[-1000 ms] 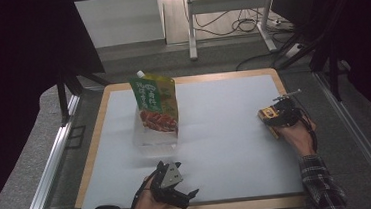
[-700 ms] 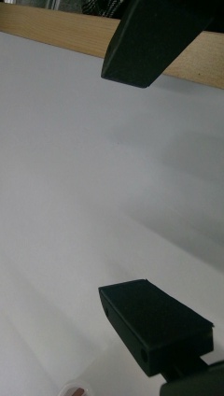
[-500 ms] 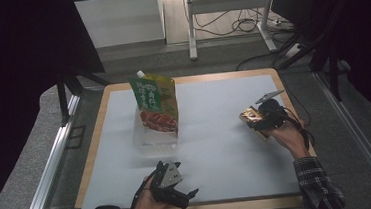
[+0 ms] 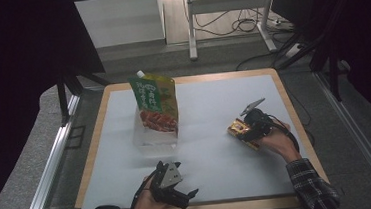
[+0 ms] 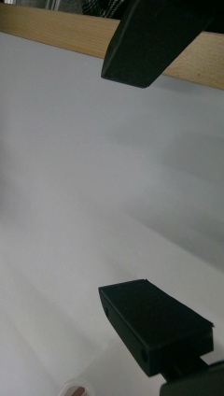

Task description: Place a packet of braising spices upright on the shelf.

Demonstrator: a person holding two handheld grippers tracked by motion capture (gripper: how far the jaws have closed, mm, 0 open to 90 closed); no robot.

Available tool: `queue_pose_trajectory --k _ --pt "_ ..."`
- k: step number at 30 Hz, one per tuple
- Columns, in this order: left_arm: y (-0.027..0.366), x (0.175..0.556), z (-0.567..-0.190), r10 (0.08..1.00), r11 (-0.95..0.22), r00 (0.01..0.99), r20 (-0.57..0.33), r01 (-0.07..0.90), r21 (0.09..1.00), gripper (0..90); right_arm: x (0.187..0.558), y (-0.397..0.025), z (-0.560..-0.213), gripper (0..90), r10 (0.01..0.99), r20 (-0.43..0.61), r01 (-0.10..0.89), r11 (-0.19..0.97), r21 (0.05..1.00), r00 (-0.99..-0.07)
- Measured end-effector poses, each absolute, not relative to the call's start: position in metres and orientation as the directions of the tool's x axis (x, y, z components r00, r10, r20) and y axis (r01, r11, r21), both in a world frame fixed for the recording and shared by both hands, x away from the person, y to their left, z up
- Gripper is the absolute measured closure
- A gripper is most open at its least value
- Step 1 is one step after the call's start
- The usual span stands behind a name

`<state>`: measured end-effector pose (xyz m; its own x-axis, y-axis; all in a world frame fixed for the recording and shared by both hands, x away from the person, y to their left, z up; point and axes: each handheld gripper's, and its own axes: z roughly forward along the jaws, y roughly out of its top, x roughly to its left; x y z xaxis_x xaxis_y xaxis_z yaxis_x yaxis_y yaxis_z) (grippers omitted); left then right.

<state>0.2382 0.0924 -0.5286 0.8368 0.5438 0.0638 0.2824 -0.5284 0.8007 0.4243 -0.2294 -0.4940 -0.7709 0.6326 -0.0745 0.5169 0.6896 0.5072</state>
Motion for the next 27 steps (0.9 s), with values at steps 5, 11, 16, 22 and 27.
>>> queue_pose_trajectory --k 5,11,16,22,27 --pt "0.092 0.238 -0.529 0.543 -0.531 0.837 0.064 0.284 0.798 1.0 0.425 -0.23 -0.498 30.8 0.631 -0.075 0.514 0.69 0.509 -0.772" --pt "0.092 0.239 -0.529 0.545 -0.532 0.836 0.065 0.284 0.798 1.0 0.427 -0.23 -0.496 26.2 0.634 -0.054 0.527 0.684 0.504 -0.771" --pt "0.092 0.239 -0.529 0.546 -0.531 0.835 0.064 0.286 0.798 1.0 0.432 -0.226 -0.488 25.0 0.635 -0.039 0.547 0.693 0.469 -0.771" --pt "0.092 0.239 -0.529 0.546 -0.531 0.836 0.064 0.286 0.798 0.9 0.443 -0.212 -0.484 25.0 0.625 -0.046 0.564 0.731 0.383 -0.779" --pt "0.092 0.239 -0.529 0.544 -0.533 0.837 0.065 0.284 0.797 1.0 0.45 -0.2 -0.485 25.9 0.606 -0.054 0.565 0.767 0.304 -0.793"
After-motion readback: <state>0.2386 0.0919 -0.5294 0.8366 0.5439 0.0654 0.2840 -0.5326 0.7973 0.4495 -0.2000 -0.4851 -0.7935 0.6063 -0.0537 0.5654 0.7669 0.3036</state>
